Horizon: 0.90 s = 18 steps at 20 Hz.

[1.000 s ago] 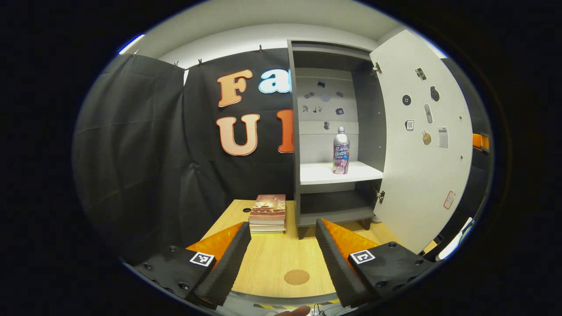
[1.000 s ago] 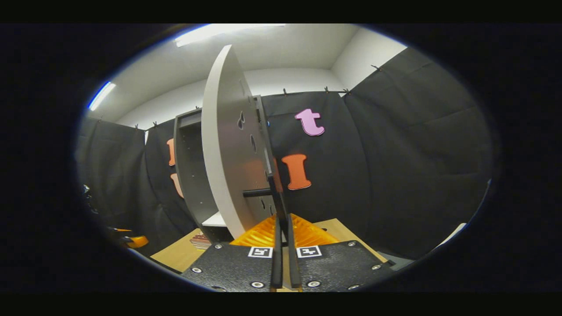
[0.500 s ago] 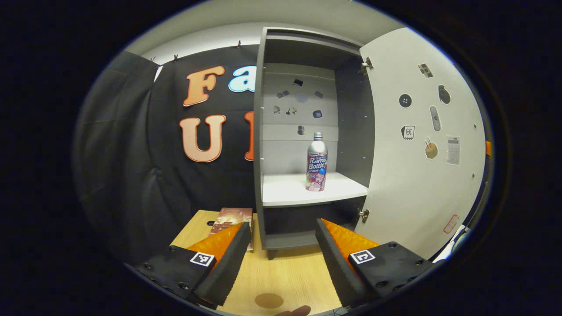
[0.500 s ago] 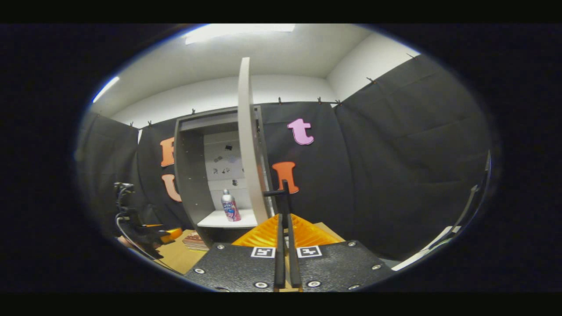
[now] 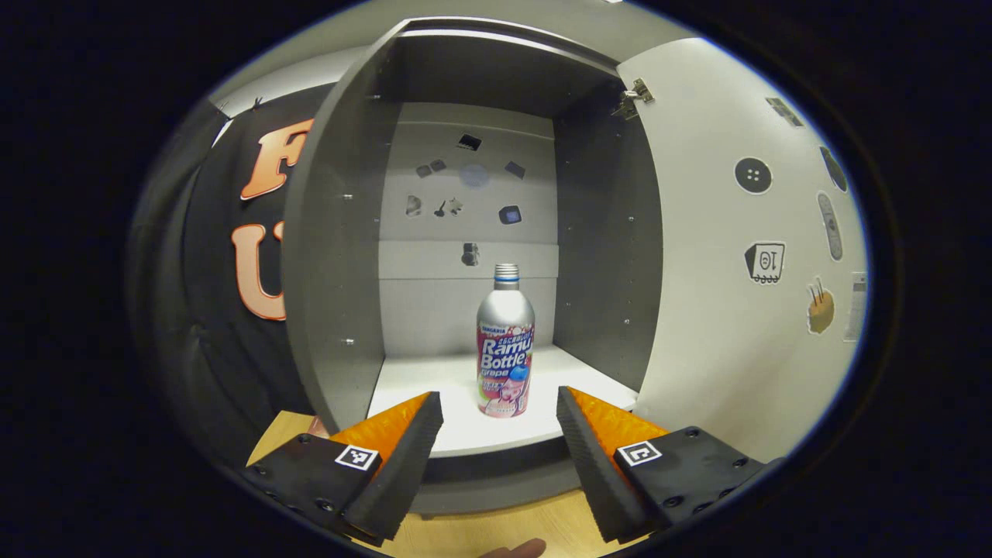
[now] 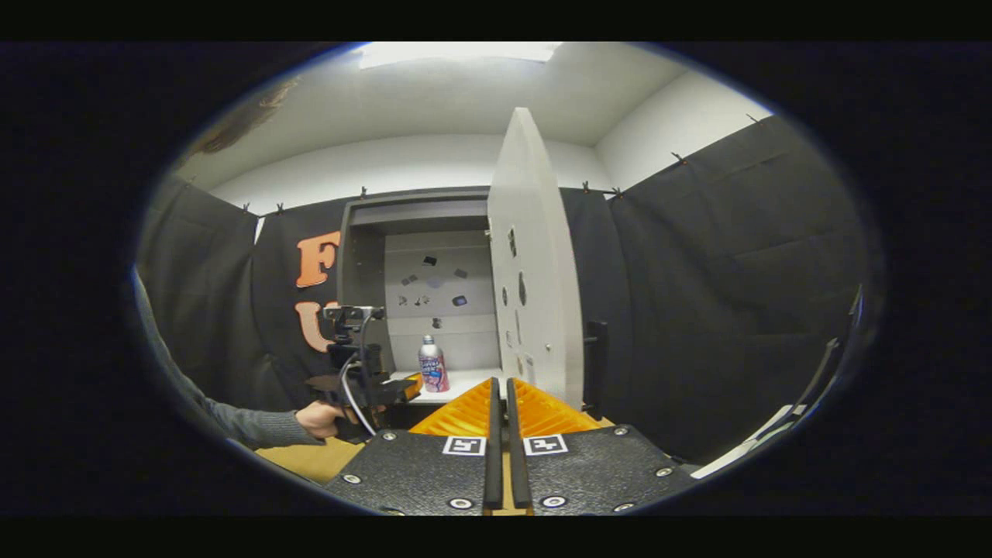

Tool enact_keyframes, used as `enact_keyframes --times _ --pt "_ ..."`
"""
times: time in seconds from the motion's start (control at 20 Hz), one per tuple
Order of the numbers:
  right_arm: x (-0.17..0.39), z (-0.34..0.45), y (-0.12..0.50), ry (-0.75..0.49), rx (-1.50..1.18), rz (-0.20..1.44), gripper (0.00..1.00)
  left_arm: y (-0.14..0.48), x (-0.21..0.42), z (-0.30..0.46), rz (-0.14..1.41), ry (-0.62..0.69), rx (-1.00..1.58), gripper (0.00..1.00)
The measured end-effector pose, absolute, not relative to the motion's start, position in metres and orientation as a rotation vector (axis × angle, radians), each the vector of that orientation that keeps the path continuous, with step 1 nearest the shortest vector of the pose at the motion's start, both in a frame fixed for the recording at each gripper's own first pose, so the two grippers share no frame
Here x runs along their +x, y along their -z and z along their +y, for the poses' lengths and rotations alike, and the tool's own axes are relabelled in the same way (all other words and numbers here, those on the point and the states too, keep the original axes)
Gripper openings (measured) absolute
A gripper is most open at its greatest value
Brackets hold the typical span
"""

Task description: Open the cabinet door with the right hand, grasp the bottle in the cabinet with the left hand and place it on the coaster, then close the cabinet door with the right hand.

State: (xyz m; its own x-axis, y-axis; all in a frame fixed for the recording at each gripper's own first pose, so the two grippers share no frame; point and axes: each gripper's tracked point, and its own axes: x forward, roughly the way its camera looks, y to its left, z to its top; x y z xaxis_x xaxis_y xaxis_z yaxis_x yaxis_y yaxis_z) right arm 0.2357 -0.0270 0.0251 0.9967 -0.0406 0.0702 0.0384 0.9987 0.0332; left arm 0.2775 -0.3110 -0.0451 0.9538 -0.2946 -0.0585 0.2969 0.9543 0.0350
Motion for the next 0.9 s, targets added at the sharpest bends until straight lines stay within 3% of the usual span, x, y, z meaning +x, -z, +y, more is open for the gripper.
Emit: enact_keyframes --times 0.05,0.1,0.15,0.2,0.5,0.7,0.9 --pt "0.237 -0.023 -0.020 0.036 0.046 -0.053 0.04 0.043 0.291 -0.317 0.045 0.306 0.047 0.95" --pt "0.237 -0.018 -0.014 0.029 0.056 -0.029 0.12 0.041 0.302 -0.321 0.038 0.311 0.045 0.96" --pt "0.237 -0.016 -0.009 0.032 0.060 -0.006 0.11 0.039 0.315 -0.325 0.030 0.313 0.044 0.96" --pt "0.237 -0.014 -0.005 0.032 0.059 0.016 0.04 0.038 0.327 -0.328 0.022 0.313 0.045 0.96" --pt "0.243 -0.008 0.008 0.035 0.043 0.082 0.00 0.042 0.382 -0.348 0.025 0.324 0.047 0.94" --pt "0.253 -0.007 0.015 0.048 0.051 0.106 0.03 0.046 0.399 -0.359 0.032 0.335 0.041 0.96" --pt "0.253 -0.006 0.019 0.047 0.056 0.120 0.00 0.038 0.385 -0.353 0.015 0.334 0.036 0.86"
